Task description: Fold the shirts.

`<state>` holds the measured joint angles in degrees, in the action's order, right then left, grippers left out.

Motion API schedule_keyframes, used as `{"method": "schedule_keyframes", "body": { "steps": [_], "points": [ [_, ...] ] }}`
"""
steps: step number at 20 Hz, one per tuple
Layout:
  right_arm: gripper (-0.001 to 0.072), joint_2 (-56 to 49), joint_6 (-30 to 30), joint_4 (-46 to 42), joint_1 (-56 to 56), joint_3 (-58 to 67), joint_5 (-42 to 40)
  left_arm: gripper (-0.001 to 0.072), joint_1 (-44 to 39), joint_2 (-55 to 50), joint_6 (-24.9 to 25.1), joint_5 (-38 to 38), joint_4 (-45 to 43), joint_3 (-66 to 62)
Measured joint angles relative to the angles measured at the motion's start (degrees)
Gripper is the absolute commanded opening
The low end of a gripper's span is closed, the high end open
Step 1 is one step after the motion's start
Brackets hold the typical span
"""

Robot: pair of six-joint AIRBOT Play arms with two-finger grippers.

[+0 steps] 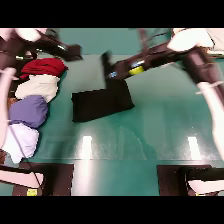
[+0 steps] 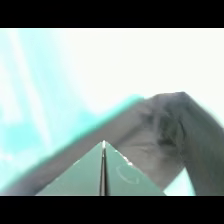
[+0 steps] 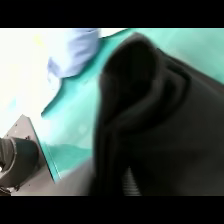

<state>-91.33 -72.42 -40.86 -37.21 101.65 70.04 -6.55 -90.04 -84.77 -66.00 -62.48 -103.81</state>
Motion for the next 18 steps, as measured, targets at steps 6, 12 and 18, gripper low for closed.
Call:
{"method": "schedule_keyframes", "body": {
  "steps": [6, 12, 18],
  "points": [
    [0.0409, -14.4, 3.1, -0.5, -9.2, 12.0, 3.5, 0.0023, 8.7, 9.3, 1.1, -3.6, -1.6, -0.3],
    [0.0412, -13.5, -1.9, -9.7, 0.8, 6.8, 10.1, 0.0023, 10.4, 11.2, 2.3, -7.5, -1.6, -0.3],
    [0.0631, -10.4, -5.4, -11.1, 16.0, -8.9, 6.3, 0.0023, 8.9, 11.4, 2.7, -8.4, -1.4, -0.2]
  ]
}}
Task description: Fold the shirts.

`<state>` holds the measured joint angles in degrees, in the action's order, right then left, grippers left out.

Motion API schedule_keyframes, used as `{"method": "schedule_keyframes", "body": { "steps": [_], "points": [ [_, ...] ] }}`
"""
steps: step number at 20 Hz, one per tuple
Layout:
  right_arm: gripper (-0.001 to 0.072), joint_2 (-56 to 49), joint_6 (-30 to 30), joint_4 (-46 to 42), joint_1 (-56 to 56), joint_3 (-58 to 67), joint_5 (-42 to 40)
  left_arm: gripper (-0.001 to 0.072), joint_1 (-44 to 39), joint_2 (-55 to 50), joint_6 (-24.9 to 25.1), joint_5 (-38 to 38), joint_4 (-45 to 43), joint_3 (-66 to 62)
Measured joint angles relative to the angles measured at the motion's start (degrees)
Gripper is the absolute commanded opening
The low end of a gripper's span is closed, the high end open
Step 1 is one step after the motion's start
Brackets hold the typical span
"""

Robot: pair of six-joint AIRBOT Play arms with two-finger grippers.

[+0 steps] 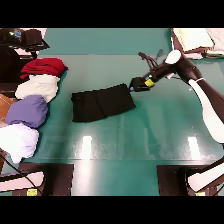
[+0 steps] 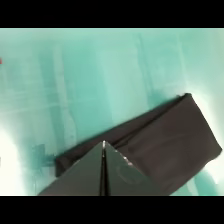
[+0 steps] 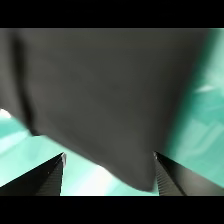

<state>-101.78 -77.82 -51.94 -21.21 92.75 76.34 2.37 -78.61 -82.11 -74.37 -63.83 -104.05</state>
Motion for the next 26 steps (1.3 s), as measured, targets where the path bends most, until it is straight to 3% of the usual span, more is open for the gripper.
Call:
{"method": "schedule_keyframes", "body": {
  "steps": [6, 7, 9, 12, 13, 20, 26],
  "points": [
    [0.0624, -7.3, -0.7, 5.9, 2.1, -0.2, -2.8, 0.0023, -5.4, -1.1, 1.0, 1.1, 0.0, 0.0],
    [0.0583, -9.0, -0.7, 7.0, 1.2, 1.3, -2.7, 0.0023, -6.1, -1.3, 1.1, 1.1, -0.1, 0.0],
    [0.0428, -12.4, -0.7, 8.4, -0.8, 4.7, -2.2, 0.0023, -7.4, -1.7, 1.2, 1.1, 0.0, 0.0],
    [0.0049, -16.3, -0.7, 8.2, -4.0, 9.6, -1.8, 0.0022, -8.2, -1.9, 1.4, 0.9, 0.0, 0.0],
    [0.0016, -16.9, -0.7, 8.2, -4.7, 10.9, -1.7, 0.0022, -8.3, -2.0, 1.4, 0.5, -0.1, 0.0],
    [0.0015, -14.5, -0.9, 5.5, -1.9, 16.1, 0.0, 0.0022, -11.8, -2.0, 1.4, -0.7, -0.2, 0.0],
    [0.0015, -1.5, -5.5, -6.4, 14.6, 10.7, 1.2, 0.0022, -16.0, -2.0, 1.6, -1.1, -0.4, 0.0]
  ]
}}
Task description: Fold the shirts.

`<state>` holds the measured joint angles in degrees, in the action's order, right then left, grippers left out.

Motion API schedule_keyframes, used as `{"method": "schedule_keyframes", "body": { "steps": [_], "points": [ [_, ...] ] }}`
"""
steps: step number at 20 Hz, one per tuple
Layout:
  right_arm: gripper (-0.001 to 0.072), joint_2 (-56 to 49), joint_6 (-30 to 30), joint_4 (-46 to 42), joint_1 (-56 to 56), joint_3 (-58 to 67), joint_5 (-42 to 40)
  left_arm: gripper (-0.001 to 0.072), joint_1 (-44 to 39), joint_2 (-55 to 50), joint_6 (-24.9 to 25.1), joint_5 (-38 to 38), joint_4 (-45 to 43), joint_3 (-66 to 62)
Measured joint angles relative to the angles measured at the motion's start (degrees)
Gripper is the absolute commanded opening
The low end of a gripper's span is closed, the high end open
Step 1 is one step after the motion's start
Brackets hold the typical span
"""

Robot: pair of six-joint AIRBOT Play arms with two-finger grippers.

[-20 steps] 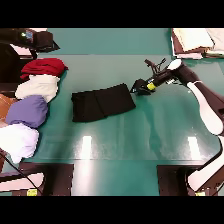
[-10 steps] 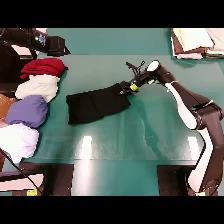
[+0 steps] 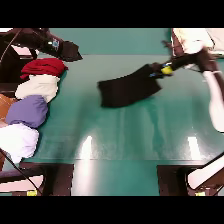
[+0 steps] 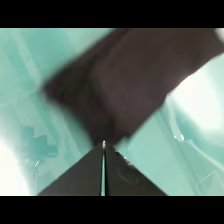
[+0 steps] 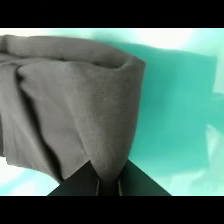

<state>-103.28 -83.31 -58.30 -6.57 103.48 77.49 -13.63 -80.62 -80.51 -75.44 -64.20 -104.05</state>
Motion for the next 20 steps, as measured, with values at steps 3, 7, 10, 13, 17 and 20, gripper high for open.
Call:
{"method": "schedule_keyframes", "body": {
  "steps": [3, 7, 10, 13, 17, 20],
  "points": [
    [0.0015, 8.9, -1.9, -3.6, 12.7, -8.1, -2.8, 0.0022, -0.7, 0.0, 0.0, 0.0, -0.1, 0.0],
    [0.0015, 20.2, -5.1, -5.4, 30.8, -20.3, -8.7, 0.0022, -1.1, 0.0, -0.4, 0.9, 0.0, 0.0],
    [0.0015, 27.0, -6.8, -6.0, 42.4, -29.0, -11.9, 0.0022, -1.1, 0.0, -1.3, 2.4, -0.1, 0.0],
    [0.0015, 31.9, -7.6, -6.2, 50.4, -36.9, -13.4, 0.0022, -1.2, 0.0, -1.7, 3.5, 0.0, 0.0],
    [0.0319, 36.3, -7.9, -6.3, 54.3, -45.5, -14.0, 0.0023, -1.2, 0.0, -1.9, 4.0, 0.0, 0.0],
    [0.0609, 38.5, -4.6, -7.1, 54.9, -48.4, -12.3, 0.0023, -1.2, 0.0, -1.9, 4.1, 0.0, 0.0]
  ]
}}
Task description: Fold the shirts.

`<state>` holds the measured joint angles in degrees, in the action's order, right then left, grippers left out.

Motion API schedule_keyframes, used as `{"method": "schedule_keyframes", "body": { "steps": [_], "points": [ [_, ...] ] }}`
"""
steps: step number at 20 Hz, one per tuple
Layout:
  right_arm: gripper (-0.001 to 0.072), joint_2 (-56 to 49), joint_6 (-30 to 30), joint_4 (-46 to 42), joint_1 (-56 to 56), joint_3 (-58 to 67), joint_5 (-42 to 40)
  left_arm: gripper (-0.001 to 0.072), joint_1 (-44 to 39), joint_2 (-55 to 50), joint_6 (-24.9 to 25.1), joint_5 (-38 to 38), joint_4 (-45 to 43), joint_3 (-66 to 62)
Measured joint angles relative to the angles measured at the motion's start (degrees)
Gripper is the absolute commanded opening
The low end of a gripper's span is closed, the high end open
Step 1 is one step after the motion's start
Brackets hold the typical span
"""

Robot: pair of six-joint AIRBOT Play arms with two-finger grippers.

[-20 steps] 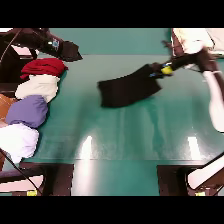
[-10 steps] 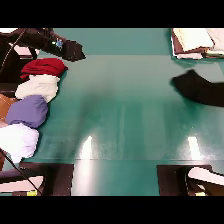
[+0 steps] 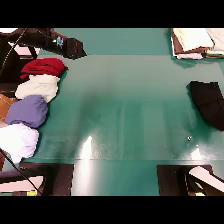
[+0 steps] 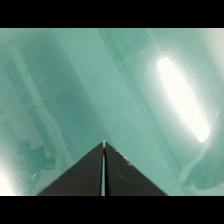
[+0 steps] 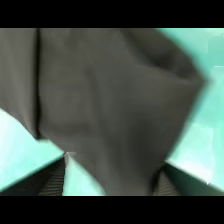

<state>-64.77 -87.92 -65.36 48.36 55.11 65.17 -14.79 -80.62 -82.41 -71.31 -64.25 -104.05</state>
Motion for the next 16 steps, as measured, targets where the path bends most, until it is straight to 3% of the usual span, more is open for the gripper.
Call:
{"method": "schedule_keyframes", "body": {
  "steps": [4, 7, 10, 14, 15, 16],
  "points": [
    [0.0608, 3.5, 2.7, -4.0, 0.2, 2.9, 4.7, 0.0023, 0.0, 0.0, 0.1, 0.0, 0.1, 0.0],
    [0.0604, 7.6, 3.4, -1.5, -3.1, 5.8, 6.2, 0.0023, 0.0, 0.0, 0.2, 1.0, 0.1, 0.0],
    [0.0603, 11.0, 3.7, 2.1, -10.8, 7.1, 6.1, 0.0023, 0.0, 0.0, 0.3, 2.5, 0.1, 0.0],
    [0.0547, 13.0, 4.0, 3.8, -25.3, 7.7, 5.6, 0.0023, 0.0, 0.0, 0.3, 3.8, 0.1, 0.0],
    [0.0365, 13.2, 4.0, 3.8, -29.1, 7.7, 5.1, 0.0023, 0.0, 0.0, 0.3, 4.2, 0.2, 0.0],
    [0.0104, 13.4, 4.0, 3.8, -32.4, 7.8, 4.6, 0.0023, 0.0, 0.0, 0.3, 4.4, 0.2, 0.0]
  ]
}}
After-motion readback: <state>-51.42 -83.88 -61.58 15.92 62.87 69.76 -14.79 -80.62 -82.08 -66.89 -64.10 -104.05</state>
